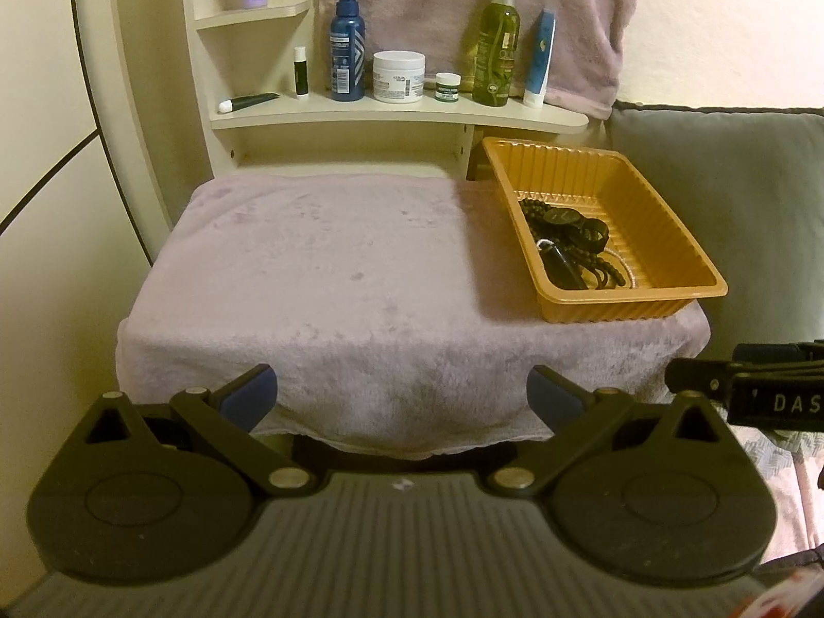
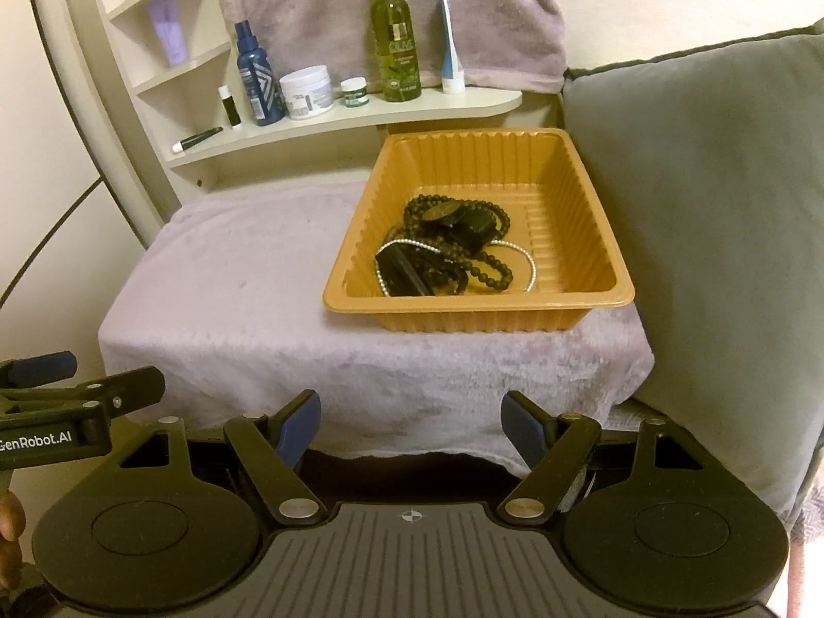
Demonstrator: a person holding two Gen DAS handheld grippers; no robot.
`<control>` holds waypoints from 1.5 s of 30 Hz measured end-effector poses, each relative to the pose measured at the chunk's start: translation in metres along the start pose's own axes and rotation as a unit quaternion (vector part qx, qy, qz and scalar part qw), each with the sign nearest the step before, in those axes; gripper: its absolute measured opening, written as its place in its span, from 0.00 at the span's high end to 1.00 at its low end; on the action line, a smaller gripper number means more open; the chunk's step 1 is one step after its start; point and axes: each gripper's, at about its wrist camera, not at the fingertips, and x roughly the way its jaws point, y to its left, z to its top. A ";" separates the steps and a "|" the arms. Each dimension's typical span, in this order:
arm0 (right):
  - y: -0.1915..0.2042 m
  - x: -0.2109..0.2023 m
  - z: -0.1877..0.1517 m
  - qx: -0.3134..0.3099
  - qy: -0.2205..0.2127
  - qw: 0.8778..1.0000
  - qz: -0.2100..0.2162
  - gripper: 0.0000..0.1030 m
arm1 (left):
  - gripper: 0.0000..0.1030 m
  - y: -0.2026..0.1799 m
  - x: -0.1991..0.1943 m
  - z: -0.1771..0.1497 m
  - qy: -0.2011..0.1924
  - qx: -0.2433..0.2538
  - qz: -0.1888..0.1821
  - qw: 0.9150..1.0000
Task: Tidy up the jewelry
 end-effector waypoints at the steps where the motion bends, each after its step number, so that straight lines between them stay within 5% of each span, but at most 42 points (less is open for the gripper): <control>1: 0.000 0.000 0.000 0.000 0.000 1.000 0.000 0.25 | 0.00 0.000 0.000 0.000 0.000 0.000 0.000 1.000; 45: 0.001 -0.001 0.002 -0.001 -0.002 1.000 -0.001 0.25 | 0.00 -0.003 0.000 0.002 -0.002 0.001 -0.003 1.000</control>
